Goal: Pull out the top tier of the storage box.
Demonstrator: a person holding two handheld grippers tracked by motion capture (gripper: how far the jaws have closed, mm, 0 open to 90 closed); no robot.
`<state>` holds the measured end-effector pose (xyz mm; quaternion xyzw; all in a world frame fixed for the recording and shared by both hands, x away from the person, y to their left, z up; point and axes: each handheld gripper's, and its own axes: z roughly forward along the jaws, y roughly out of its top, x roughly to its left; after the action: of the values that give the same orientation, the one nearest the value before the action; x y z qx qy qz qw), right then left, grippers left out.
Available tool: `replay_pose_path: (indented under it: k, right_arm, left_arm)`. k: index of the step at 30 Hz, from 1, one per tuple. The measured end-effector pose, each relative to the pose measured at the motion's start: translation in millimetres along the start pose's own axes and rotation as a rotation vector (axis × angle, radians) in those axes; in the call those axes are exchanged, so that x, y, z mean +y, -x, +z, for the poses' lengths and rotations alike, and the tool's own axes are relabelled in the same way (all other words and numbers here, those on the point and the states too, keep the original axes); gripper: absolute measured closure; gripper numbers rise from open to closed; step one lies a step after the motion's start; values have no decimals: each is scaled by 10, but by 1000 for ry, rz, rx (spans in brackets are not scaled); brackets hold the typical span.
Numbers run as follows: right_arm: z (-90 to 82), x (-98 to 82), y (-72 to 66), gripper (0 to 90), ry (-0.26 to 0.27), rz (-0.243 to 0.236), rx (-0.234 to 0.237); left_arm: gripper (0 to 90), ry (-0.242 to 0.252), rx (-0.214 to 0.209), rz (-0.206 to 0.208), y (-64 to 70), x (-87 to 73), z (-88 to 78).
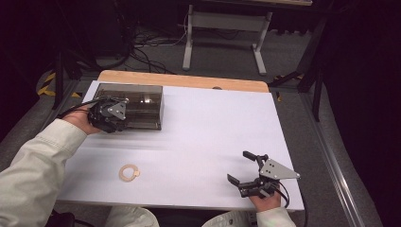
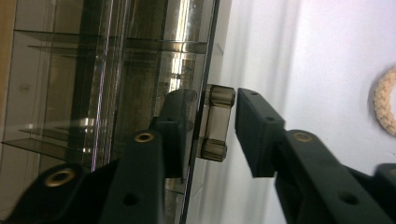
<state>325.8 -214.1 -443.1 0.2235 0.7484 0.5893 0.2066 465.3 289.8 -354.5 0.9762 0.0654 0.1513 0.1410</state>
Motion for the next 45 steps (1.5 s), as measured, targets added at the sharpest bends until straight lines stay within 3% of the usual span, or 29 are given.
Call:
replay_pose_path:
  k: [11, 32, 45]
  right_arm:
    - [-1, -2, 3, 34, 0, 1, -3]
    - [-3, -2, 2, 34, 3, 2, -4]
    - [1, 0, -2, 34, 1, 3, -2]
  left_arm:
    - [696, -23, 18, 15, 20, 22, -9]
    - [697, -74, -37, -8, 244, 58, -119]
    - [699, -64, -40, -5, 321, 39, -142]
